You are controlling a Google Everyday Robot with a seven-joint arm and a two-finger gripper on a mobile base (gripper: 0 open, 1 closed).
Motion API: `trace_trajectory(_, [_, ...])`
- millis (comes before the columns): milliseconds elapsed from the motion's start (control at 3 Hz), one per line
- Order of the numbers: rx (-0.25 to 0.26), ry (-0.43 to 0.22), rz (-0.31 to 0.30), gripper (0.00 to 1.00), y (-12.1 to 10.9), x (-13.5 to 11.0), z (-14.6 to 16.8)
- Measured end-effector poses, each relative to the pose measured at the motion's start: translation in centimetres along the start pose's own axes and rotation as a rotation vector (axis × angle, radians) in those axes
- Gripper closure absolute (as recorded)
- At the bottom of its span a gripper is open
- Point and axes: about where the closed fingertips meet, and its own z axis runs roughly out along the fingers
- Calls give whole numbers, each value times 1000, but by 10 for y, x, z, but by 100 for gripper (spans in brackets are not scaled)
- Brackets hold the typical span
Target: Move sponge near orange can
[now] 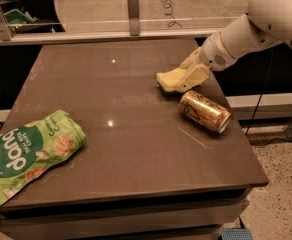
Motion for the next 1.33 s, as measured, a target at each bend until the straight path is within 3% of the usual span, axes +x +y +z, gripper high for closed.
trace_trajectory(667, [11,40,54,100,-9,26,-8])
trace_trajectory(1333, [-1,45,112,100,-17,22,-5])
